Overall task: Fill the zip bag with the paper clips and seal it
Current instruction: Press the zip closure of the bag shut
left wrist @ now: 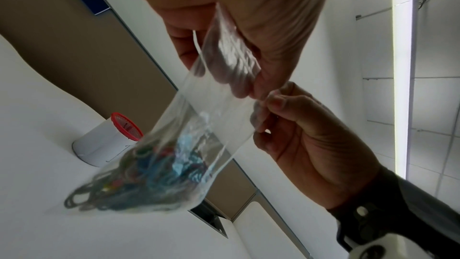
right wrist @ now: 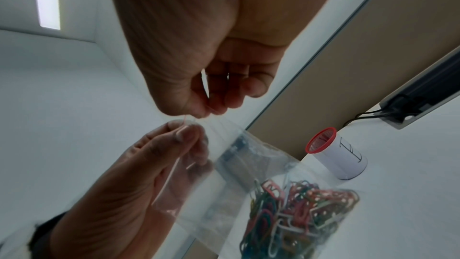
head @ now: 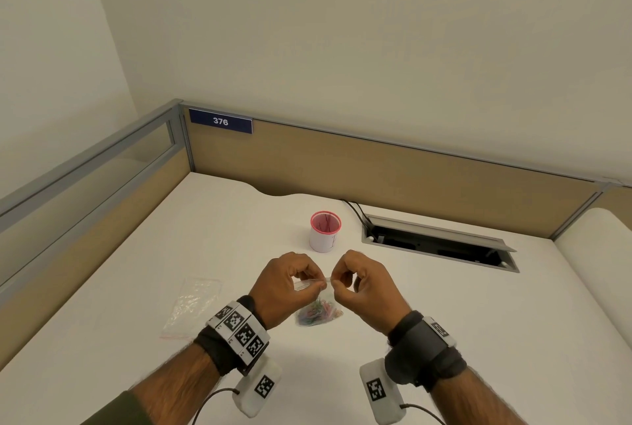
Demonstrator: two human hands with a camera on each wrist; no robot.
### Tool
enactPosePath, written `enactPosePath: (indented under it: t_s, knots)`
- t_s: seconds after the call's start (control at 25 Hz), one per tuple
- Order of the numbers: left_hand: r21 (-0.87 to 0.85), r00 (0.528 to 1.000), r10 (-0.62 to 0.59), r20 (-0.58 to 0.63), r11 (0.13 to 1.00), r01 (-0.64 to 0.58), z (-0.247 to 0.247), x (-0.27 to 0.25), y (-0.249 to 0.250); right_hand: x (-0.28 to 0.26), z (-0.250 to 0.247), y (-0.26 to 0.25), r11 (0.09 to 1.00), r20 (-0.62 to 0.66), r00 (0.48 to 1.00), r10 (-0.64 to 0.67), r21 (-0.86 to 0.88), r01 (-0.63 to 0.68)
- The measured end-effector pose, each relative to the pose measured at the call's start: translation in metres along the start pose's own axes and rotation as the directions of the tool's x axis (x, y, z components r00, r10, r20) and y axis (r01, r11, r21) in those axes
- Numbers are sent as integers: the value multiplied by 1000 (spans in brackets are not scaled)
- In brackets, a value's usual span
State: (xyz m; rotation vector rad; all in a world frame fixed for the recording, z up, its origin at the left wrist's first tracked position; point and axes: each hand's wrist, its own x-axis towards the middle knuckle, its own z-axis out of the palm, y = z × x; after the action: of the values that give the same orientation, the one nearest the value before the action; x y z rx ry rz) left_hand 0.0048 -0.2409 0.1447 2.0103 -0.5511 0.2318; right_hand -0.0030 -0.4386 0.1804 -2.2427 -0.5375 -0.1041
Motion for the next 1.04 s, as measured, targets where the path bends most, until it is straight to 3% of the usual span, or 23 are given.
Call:
enactPosePath:
  t_s: [0.4, 1.04]
  knots:
    - [52, 996, 39, 86, 998, -44, -4, 0, -4, -2, 2, 4, 1000, -13, 1000, 4, 0, -4]
    - [72, 998, 29, 63, 997, -33, -34, -14, -23, -10, 3, 9, 992, -5, 998, 65, 108, -64]
